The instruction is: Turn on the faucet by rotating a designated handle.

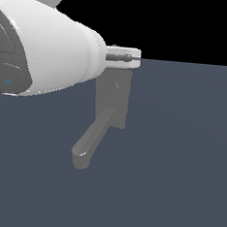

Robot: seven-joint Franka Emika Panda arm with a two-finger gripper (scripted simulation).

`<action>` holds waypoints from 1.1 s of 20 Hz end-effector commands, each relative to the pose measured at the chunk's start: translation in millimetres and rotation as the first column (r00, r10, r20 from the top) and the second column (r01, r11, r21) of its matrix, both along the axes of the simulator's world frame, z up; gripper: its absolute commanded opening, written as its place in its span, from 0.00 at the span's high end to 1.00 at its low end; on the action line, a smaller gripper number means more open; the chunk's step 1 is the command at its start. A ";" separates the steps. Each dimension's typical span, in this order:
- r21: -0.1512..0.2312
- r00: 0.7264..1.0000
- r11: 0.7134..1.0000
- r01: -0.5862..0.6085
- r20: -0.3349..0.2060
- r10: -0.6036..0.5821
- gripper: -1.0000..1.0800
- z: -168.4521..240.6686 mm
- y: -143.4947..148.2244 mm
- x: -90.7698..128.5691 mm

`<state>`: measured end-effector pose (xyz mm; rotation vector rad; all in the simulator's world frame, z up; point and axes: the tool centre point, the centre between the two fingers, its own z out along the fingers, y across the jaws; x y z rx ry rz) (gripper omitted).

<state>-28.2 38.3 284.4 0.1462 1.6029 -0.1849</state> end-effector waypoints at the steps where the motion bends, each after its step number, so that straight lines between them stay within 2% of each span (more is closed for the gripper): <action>1: 0.001 1.000 1.000 0.017 0.006 -0.017 1.00 0.4 -17.6 -0.8; 15: 0.001 0.999 1.000 0.028 0.036 -0.028 1.00 1.7 -75.3 -7.9; 16: 0.001 0.999 1.000 0.028 0.036 -0.028 1.00 1.7 -75.3 -7.9; 17: 0.001 1.000 1.000 0.029 0.012 -0.029 1.00 -7.7 -70.1 -14.9; 22: 0.001 0.999 1.000 0.029 0.018 -0.029 1.00 -17.1 -82.8 -16.1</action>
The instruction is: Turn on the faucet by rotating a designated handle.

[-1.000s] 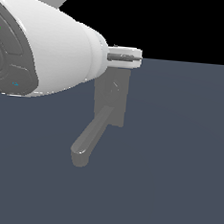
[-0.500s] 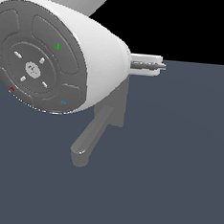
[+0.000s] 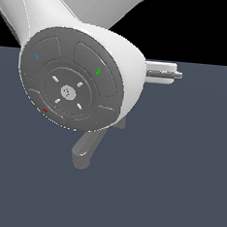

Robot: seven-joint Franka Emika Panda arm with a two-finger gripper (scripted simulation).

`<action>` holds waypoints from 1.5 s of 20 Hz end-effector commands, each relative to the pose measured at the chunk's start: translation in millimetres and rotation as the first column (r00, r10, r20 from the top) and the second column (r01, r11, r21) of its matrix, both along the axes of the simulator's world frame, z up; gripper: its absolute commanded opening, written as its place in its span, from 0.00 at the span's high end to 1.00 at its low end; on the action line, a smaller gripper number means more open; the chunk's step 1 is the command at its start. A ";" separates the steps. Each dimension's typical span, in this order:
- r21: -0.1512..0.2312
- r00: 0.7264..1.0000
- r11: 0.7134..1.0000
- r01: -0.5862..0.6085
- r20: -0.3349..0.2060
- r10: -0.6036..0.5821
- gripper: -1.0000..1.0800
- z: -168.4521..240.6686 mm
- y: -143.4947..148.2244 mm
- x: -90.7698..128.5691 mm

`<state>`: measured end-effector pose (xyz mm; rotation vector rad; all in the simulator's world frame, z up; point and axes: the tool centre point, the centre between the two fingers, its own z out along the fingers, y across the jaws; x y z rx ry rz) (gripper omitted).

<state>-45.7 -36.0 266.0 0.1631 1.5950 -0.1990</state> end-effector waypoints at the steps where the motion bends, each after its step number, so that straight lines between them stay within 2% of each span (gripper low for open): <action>1: 0.000 1.000 1.000 0.009 0.012 -0.009 1.00 -0.5 -11.0 1.2; 16: 0.000 1.000 1.000 0.009 0.029 -0.009 1.00 -27.3 -46.8 -1.7; 18: 0.001 1.000 1.000 0.003 0.022 -0.003 1.00 -28.1 -41.3 -2.4; 30: 0.000 1.000 1.000 0.006 0.026 -0.006 1.00 -61.1 -54.1 -4.5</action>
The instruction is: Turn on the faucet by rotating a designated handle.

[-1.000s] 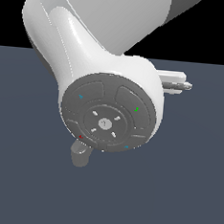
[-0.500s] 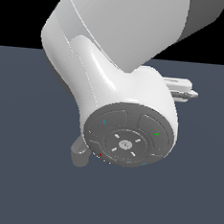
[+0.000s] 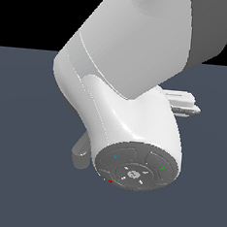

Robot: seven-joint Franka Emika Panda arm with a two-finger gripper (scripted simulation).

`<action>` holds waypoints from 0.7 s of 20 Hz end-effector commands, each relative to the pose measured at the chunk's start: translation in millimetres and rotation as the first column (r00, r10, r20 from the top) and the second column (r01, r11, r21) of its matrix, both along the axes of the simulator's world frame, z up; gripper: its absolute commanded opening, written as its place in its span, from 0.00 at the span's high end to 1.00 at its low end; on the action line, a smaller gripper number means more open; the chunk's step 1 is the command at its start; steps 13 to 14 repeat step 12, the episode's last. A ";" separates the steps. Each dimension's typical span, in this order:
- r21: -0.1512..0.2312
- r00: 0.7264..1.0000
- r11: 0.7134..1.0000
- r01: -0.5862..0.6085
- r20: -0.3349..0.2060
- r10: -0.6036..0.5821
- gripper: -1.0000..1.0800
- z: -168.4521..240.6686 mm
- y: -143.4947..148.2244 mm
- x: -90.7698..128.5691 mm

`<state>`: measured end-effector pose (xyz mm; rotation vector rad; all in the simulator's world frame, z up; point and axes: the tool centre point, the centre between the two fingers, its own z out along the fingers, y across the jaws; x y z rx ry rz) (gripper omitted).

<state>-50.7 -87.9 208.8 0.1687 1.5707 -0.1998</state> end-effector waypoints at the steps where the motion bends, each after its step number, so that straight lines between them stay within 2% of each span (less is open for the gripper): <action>1: 0.000 1.000 1.000 0.001 0.002 -0.001 1.00 -6.8 -3.2 0.4; 14: -0.001 1.000 1.000 0.004 0.005 -0.004 1.00 -34.4 -14.0 -1.2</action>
